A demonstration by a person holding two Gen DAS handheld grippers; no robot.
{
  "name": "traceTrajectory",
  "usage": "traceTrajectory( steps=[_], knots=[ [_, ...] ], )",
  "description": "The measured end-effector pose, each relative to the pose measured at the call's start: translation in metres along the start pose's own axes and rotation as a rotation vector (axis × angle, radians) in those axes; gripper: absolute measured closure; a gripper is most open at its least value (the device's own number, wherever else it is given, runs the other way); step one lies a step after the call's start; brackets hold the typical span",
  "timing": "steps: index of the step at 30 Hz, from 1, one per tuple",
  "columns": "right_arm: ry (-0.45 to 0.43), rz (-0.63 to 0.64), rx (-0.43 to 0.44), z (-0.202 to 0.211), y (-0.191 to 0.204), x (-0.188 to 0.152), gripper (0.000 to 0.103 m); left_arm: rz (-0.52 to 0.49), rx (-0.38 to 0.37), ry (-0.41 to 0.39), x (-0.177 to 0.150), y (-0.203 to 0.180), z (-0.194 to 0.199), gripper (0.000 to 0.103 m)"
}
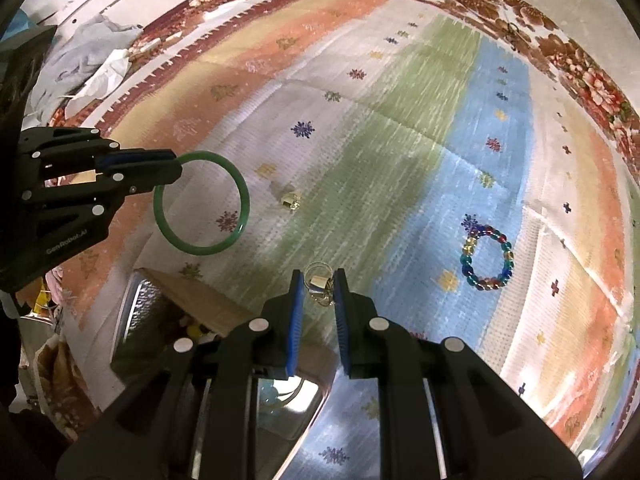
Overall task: Organize jewelry
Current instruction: 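Carry green jade bangle in left tool while right tool carries gold ring toward tin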
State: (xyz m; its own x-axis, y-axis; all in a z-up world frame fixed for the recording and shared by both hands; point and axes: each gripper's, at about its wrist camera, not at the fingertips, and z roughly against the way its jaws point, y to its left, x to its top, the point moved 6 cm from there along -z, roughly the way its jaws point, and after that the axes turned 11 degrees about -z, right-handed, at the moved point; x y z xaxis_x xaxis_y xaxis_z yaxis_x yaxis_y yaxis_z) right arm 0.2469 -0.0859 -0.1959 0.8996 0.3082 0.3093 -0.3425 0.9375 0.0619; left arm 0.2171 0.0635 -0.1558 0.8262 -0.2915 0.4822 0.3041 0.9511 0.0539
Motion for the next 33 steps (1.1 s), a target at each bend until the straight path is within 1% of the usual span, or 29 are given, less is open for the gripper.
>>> traceTrajectory(
  steps=[9, 20, 28, 33],
  knots=[
    [-0.045, 0.001, -0.002, 0.030, 0.009, -0.012, 0.087, -0.019, 0.025, -0.053, 0.004, -0.010, 0.036, 0.095],
    [-0.101, -0.011, 0.015, 0.059, 0.021, -0.032, 0.086, -0.040, 0.039, -0.101, -0.003, -0.032, 0.071, 0.095],
    [-0.142, -0.018, 0.030, 0.078, 0.029, -0.049, 0.087, -0.059, 0.033, -0.116, -0.011, -0.052, 0.084, 0.095],
    [-0.151, -0.025, 0.038, 0.082, 0.034, -0.059, 0.086, -0.071, 0.034, -0.116, -0.017, -0.062, 0.086, 0.095]
  ],
)
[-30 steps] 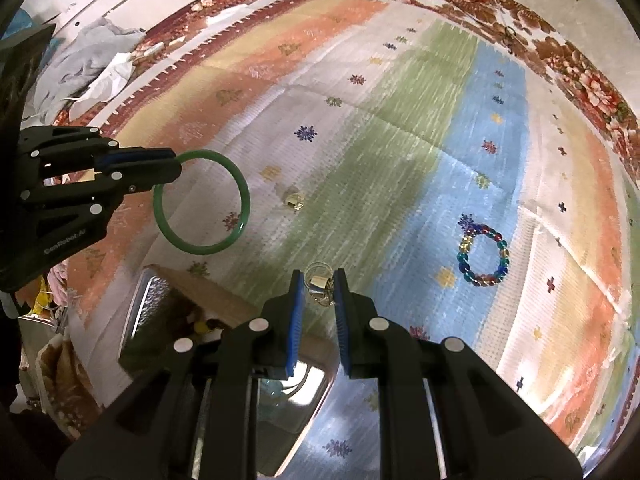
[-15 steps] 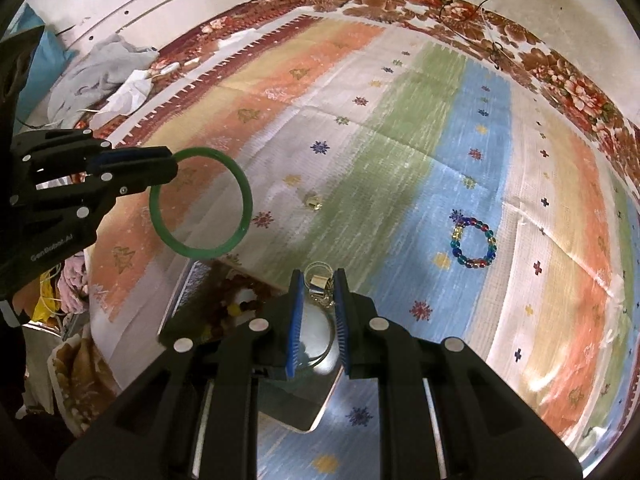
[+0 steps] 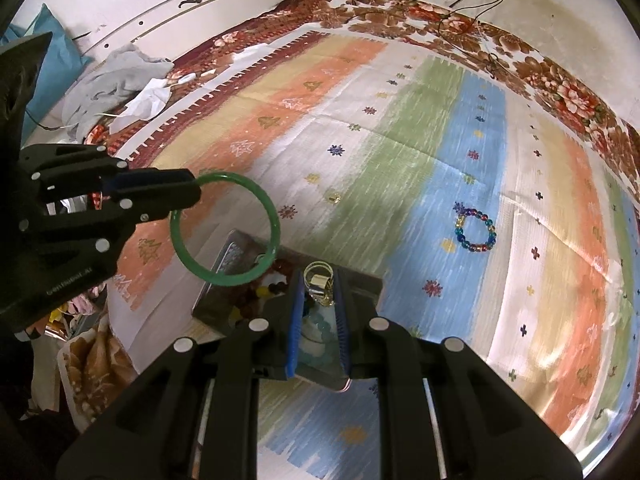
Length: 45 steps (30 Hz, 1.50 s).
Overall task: Organize jewelry
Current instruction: 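Carry green jade bangle in left tool while right tool carries gold ring toward tin, then lower jade bangle and gold ring into the silver tin, opening both tools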
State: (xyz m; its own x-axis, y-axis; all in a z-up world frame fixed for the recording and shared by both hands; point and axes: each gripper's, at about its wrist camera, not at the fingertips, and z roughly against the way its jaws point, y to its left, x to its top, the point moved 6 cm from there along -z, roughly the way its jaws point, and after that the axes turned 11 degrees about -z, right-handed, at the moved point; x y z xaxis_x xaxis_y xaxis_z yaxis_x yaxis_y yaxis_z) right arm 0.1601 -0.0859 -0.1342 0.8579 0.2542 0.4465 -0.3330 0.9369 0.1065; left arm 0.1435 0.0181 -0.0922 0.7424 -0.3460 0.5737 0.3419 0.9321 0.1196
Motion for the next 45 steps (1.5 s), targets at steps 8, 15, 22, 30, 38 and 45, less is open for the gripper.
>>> traceTrajectory(
  steps=[8, 15, 22, 30, 38, 45],
  knots=[
    [0.011, -0.008, -0.002, -0.002, -0.001, -0.009, 0.087, 0.005, -0.021, 0.018, -0.010, -0.011, -0.011, 0.095],
    [0.035, -0.031, 0.012, -0.008, -0.006, -0.010, 0.084, 0.006, -0.052, 0.036, -0.013, -0.017, -0.020, 0.092],
    [0.036, -0.030, 0.008, -0.010, -0.007, -0.011, 0.067, 0.014, -0.046, 0.033, -0.013, -0.014, -0.018, 0.083],
    [0.038, -0.025, 0.011, -0.010, -0.005, -0.013, 0.067, 0.012, -0.043, 0.035, -0.015, -0.012, -0.016, 0.080],
    [0.024, -0.026, 0.009, -0.005, -0.009, -0.010, 0.067, 0.008, -0.047, 0.025, -0.014, -0.012, -0.015, 0.076],
    [0.026, -0.031, 0.006, -0.009, -0.016, -0.006, 0.067, 0.000, -0.046, 0.038, -0.012, -0.010, -0.020, 0.076]
  ],
)
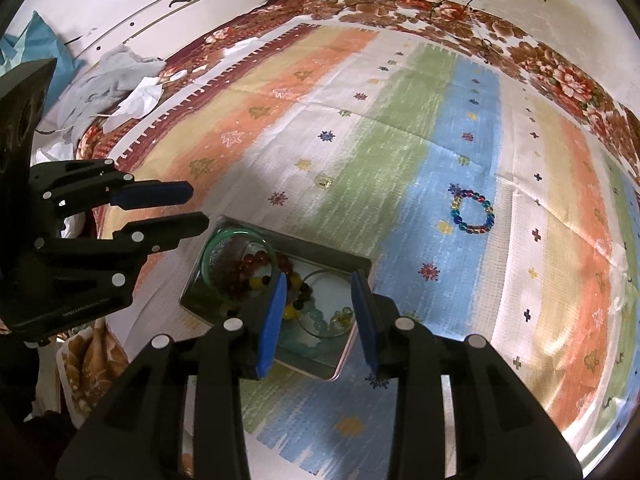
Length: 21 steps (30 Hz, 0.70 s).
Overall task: Organize jewelry
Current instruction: 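Lower jade bangle and gold ring into the silver tin, opening both tools, then move left tool to second gold ring while right tool reaches multicolour bead bracelet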
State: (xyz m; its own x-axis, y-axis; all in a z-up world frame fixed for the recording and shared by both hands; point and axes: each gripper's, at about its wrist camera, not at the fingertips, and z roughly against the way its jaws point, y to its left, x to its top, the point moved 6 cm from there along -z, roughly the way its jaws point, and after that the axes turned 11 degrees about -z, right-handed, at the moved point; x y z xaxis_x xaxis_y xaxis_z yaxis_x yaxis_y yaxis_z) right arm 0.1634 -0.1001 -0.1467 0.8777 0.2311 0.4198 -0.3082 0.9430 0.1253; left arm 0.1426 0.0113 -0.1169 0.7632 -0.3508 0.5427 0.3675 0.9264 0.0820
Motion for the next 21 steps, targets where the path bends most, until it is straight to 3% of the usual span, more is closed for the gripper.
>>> traceTrajectory(
  steps=[21],
  knots=[
    [0.022, -0.079, -0.030, -0.031, -0.052, 0.025, 0.067, -0.005, -0.014, 0.046, 0.025, 0.014, -0.045, 0.076]
  ],
)
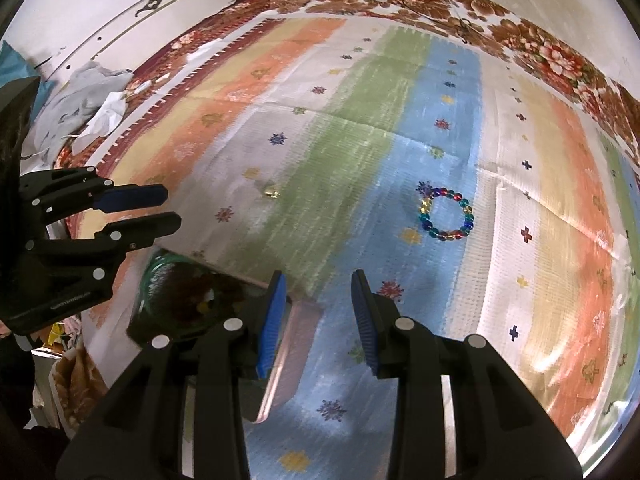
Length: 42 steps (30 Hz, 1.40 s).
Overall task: Organize jewelry
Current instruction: 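Move left tool to second gold ring while right tool reaches multicolour bead bracelet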
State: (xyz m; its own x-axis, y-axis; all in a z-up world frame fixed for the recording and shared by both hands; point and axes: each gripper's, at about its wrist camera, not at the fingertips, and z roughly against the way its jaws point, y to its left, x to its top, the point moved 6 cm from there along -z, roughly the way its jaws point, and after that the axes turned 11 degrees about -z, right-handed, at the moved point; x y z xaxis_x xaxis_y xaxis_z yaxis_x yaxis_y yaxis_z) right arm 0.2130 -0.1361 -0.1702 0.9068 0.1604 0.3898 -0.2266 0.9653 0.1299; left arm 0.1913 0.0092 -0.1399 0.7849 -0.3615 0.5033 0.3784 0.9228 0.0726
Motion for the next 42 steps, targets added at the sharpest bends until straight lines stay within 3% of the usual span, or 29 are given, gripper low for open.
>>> traceTrajectory(
  steps=[17, 26, 29, 35, 42],
  knots=[
    [0.030, -0.062, -0.043, -0.031, -0.045, 0.022, 0.067, 0.010, -0.033, 0.052, 0.010, 0.018, -0.042, 0.076],
    [0.055, -0.071, -0.052, -0.056, -0.059, 0.038, 0.067, -0.019, -0.051, 0.091, 0.017, 0.019, -0.068, 0.076],
    [0.067, -0.070, -0.050, -0.067, -0.063, 0.044, 0.067, -0.008, -0.096, 0.095, 0.018, 0.020, -0.074, 0.074],
    [0.075, -0.066, -0.071, -0.080, -0.071, 0.052, 0.067, -0.024, -0.070, 0.123, 0.019, 0.026, -0.088, 0.074],
    [0.112, -0.054, -0.079, -0.098, -0.078, 0.054, 0.067, -0.037, -0.111, 0.144, 0.021, 0.027, -0.105, 0.074]
  ],
)
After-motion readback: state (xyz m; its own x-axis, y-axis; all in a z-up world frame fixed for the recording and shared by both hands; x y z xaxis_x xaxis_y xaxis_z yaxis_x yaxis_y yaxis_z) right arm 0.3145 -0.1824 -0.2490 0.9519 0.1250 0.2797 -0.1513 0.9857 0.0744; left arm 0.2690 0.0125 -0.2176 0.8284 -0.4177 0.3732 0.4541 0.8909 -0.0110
